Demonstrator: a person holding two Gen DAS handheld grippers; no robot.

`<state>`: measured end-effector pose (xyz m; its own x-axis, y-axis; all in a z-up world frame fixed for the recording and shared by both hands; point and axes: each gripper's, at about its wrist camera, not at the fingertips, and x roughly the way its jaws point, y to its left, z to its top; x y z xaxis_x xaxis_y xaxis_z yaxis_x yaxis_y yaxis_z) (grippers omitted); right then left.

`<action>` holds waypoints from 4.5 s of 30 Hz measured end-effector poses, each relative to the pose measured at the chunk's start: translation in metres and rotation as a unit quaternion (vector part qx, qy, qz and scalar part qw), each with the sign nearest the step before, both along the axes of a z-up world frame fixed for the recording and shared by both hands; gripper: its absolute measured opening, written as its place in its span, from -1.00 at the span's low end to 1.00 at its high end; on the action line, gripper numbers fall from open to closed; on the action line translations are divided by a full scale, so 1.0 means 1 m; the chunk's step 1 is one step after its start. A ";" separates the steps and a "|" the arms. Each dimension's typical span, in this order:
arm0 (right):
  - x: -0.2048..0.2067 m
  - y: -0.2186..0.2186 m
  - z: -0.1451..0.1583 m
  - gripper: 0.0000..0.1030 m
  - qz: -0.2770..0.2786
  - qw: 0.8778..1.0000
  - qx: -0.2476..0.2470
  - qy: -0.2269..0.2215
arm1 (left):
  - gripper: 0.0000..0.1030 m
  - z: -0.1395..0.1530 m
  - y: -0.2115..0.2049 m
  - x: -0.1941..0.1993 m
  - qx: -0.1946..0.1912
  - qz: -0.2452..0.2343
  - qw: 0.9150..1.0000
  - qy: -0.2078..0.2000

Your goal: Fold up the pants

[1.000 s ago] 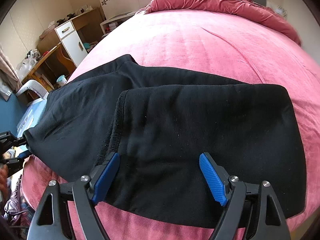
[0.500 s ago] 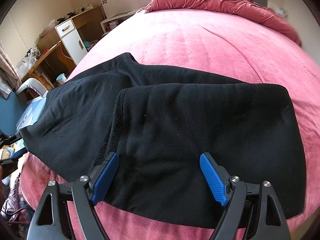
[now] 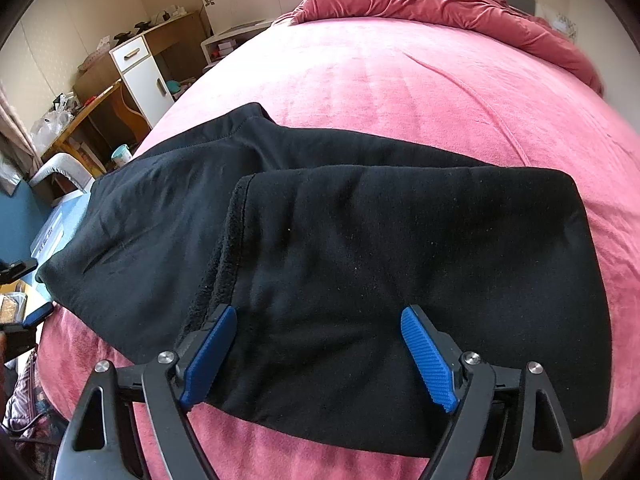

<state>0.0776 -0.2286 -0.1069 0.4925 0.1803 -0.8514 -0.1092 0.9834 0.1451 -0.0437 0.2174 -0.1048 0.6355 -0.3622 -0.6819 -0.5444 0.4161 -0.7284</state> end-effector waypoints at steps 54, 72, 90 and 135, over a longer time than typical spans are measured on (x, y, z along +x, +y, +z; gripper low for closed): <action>0.115 0.065 0.027 0.65 0.130 0.956 0.249 0.081 | -0.72 0.076 -0.239 0.044 0.345 -0.444 0.810 -0.166; 0.110 0.100 0.068 -0.74 0.182 0.956 0.227 0.047 | -0.28 0.105 -0.143 0.035 0.211 -0.360 0.890 -0.186; 0.062 0.082 0.065 -0.89 0.177 0.970 0.163 0.047 | -0.29 0.083 -0.076 0.044 0.206 -0.252 0.938 -0.120; 0.113 0.150 0.076 -0.74 0.288 0.944 0.138 0.081 | -0.39 0.111 -0.143 0.053 0.236 -0.431 0.824 -0.283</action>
